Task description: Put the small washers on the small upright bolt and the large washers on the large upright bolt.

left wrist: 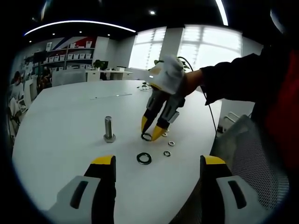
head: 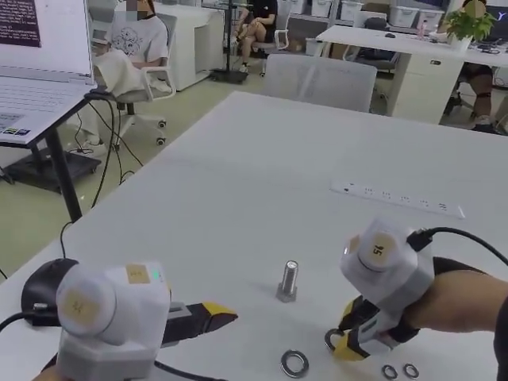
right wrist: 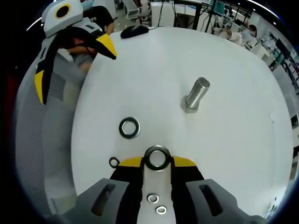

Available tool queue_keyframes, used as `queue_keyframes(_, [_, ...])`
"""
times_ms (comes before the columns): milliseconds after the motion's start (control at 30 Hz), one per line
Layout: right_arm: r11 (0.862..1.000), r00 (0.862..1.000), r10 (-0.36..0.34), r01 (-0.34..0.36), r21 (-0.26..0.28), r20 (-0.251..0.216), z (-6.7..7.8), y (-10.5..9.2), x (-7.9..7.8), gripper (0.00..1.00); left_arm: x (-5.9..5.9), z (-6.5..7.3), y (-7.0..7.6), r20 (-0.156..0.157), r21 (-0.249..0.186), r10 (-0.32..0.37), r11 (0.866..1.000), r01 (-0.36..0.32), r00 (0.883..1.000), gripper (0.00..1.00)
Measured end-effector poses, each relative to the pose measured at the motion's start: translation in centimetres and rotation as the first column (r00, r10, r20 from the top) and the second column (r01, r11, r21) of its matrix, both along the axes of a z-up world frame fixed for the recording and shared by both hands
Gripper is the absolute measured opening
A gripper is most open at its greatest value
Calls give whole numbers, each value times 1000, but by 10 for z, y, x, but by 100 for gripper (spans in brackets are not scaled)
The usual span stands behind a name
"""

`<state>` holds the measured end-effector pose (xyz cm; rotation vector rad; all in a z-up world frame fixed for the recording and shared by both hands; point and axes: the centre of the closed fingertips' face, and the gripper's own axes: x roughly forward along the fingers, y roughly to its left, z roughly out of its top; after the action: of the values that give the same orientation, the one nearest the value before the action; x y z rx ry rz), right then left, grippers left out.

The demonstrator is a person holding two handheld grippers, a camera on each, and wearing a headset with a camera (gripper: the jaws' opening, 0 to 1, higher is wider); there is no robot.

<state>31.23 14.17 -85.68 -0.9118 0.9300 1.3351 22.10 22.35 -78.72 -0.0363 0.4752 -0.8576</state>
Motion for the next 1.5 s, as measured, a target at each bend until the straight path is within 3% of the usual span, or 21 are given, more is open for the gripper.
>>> queue_keyframes(667, [999, 997, 10, -14, 52, 73, 53, 16, 17, 22, 2, 3, -2, 13, -13, 5, 1000, -5, 1000, 73])
queue_keyframes(1500, [995, 990, 81, -87, 44, 118, 78, 46, 34, 22, 9, 7, 6, 33, -28, 49, 998, -48, 998, 73])
